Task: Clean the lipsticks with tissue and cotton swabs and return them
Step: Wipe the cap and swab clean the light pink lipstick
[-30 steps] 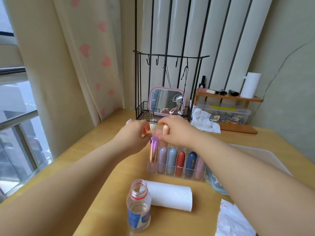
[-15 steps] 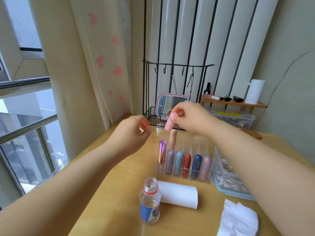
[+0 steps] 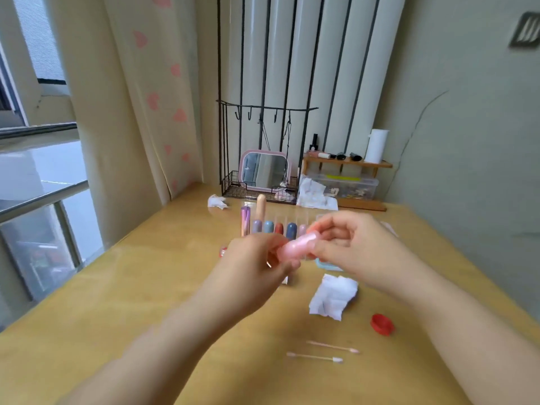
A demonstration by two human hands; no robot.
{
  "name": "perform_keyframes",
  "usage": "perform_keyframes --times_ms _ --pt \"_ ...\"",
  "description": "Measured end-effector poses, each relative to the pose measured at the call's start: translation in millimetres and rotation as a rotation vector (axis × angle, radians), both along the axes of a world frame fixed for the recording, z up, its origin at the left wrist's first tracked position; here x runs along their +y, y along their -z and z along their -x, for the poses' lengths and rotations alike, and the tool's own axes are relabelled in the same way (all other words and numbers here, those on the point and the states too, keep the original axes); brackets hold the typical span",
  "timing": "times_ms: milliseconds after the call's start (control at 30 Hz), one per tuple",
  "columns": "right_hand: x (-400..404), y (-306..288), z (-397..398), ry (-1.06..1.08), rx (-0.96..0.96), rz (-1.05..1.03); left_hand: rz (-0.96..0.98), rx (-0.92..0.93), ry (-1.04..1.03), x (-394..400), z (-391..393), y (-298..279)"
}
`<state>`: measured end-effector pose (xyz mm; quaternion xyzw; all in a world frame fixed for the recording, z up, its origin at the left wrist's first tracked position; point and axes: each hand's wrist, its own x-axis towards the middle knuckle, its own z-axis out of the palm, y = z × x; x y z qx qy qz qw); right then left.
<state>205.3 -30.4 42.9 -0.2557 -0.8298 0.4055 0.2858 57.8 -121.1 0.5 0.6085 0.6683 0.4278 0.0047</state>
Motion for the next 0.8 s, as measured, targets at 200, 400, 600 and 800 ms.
perform_keyframes --times_ms 200,400,600,800 --pt "-12.0 51.3 -35.6 0.069 -0.104 0.016 0.100 -0.094 0.083 -6.0 -36.1 40.6" --pt "7.4 63.8 -50.1 0.176 0.149 0.155 0.147 -0.192 0.030 -8.4 -28.3 60.8" --pt "11.8 96.2 -45.4 0.183 -0.074 0.175 0.127 -0.581 0.092 -10.3 -20.1 62.6" --pt "11.5 112.1 -36.9 0.210 -0.317 -0.215 0.120 -0.857 0.254 -13.6 -21.8 61.4"
